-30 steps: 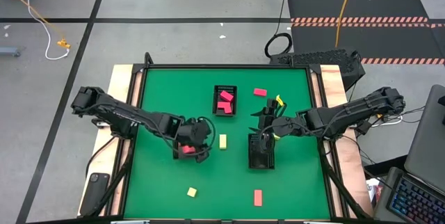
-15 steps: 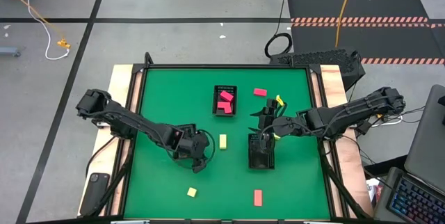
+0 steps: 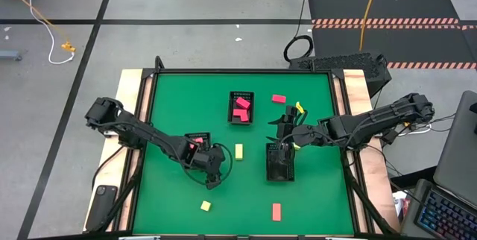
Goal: Sort & place blocks by color
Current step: Adjust the bottom right black bin
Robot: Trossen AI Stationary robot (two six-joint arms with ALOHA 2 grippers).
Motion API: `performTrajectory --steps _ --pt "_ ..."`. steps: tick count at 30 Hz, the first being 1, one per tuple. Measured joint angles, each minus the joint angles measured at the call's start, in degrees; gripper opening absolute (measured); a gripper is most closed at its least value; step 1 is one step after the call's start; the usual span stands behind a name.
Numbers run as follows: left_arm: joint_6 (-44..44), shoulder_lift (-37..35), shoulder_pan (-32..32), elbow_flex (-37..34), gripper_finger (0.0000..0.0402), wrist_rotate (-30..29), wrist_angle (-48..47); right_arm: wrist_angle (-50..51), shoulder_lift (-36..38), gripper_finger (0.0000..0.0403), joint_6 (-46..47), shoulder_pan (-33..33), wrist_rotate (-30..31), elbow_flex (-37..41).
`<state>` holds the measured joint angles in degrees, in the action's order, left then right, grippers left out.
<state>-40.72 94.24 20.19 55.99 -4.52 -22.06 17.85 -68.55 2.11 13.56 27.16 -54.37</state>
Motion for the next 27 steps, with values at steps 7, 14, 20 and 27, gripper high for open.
performTrajectory --steps 7,14,20,27 --pt "-0.6 0.0 0.3 0.0 0.0257 0.4 -0.2 0.0 0.0 0.0224 0.0 0.0 0.0 0.0" --pt "-1.5 0.0 1.2 0.0 0.0257 0.7 -0.4 0.1 0.0 0.0224 0.0 0.0 0.0 0.0" --pt "-1.8 0.0 2.1 0.0 0.0257 2.0 -0.8 0.1 0.0 0.0224 0.0 0.0 0.0 0.0" --pt "1.0 0.0 1.4 2.3 0.0257 1.7 -0.9 0.1 0.0 0.0224 0.0 0.0 0.0 0.0"
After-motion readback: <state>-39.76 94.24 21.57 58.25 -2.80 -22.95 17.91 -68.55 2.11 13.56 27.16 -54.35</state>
